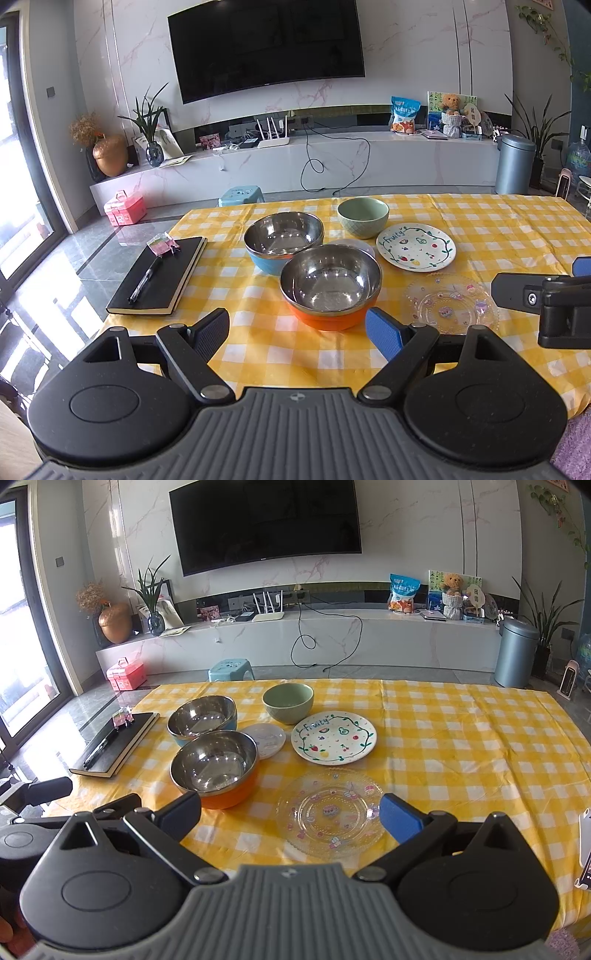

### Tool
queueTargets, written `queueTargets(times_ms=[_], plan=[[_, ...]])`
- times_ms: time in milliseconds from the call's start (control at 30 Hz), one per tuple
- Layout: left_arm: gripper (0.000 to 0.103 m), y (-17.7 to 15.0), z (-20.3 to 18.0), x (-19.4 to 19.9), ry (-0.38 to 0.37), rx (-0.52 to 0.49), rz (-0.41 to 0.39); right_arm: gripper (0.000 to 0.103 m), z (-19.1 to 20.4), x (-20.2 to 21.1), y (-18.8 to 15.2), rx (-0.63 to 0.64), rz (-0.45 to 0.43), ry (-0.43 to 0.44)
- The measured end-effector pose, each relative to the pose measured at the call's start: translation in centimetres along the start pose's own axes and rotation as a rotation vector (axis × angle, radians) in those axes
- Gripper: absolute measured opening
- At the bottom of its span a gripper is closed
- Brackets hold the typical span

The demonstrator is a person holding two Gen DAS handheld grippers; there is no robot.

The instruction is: Organize plates and bowls

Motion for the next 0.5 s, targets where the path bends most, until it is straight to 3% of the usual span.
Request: queueTargets(times_ms=[500], plan=[[0.098,0.08,0.10,-0.04,-0.002,0.002,0.002,0.101,0.20,-0.17,0.07,0.001,0.005,0.006]])
Point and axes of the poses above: each gripper's, at about its wrist camera, not at the fingertips, and x roughly against the way its jaws point, z to its left, y to its top, the point moved 6 cm from there along -x, roughly the way its jaws point, and after that the axes turned 12 degrees about -x, right-handed, at the moved point
